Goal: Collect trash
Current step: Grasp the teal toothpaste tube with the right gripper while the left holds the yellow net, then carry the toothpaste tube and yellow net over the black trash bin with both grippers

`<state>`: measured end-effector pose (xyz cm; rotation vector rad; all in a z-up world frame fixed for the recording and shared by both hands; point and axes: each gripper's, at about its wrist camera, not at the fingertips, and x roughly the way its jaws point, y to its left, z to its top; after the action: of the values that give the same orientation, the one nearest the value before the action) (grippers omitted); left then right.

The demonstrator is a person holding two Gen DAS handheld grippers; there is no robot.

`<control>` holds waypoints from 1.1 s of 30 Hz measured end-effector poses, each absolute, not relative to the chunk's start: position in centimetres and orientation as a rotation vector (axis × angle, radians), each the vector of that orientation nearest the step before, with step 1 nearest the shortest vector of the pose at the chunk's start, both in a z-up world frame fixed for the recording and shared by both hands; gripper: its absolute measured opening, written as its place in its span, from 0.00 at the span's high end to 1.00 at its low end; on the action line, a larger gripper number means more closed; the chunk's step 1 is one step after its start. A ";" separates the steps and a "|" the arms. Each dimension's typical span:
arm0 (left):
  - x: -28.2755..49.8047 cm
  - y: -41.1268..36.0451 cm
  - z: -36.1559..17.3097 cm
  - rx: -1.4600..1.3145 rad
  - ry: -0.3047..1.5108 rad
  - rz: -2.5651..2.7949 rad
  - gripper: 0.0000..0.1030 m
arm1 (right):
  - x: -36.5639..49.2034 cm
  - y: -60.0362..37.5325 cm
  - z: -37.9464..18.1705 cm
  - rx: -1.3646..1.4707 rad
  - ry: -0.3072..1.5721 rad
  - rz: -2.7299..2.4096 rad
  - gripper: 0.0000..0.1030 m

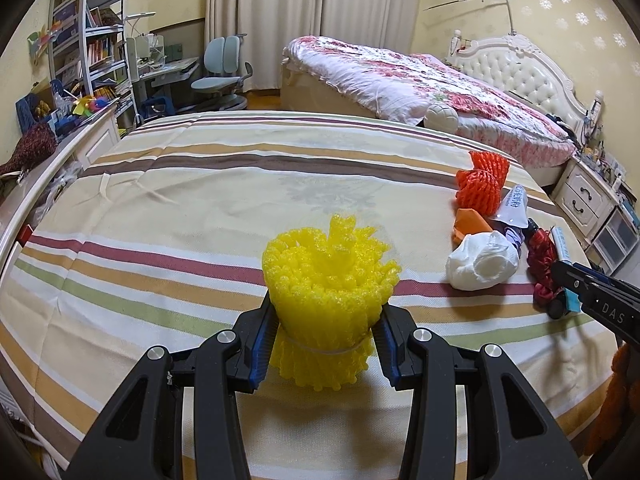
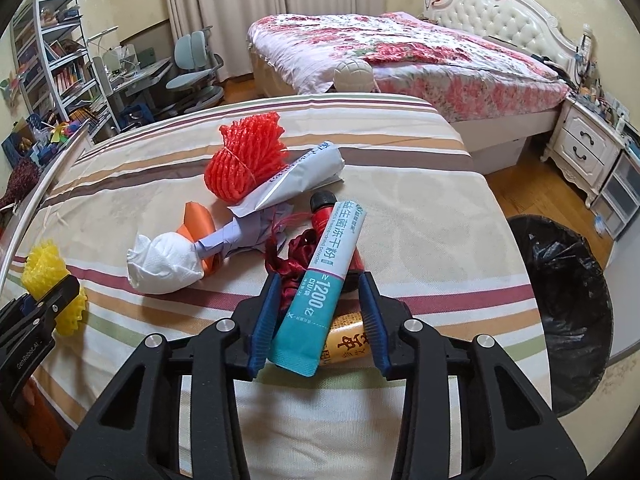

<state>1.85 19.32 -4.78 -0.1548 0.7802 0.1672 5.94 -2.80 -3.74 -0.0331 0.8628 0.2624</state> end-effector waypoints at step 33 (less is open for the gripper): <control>1.1 14.5 -2.8 -0.115 0.727 0.066 0.58 | 3.5 -7.2 -1.1 0.013 0.779 0.218 0.82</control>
<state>1.10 14.52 -2.83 -0.1149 0.7272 0.0658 3.47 -7.20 -1.15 0.0133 0.7789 0.2184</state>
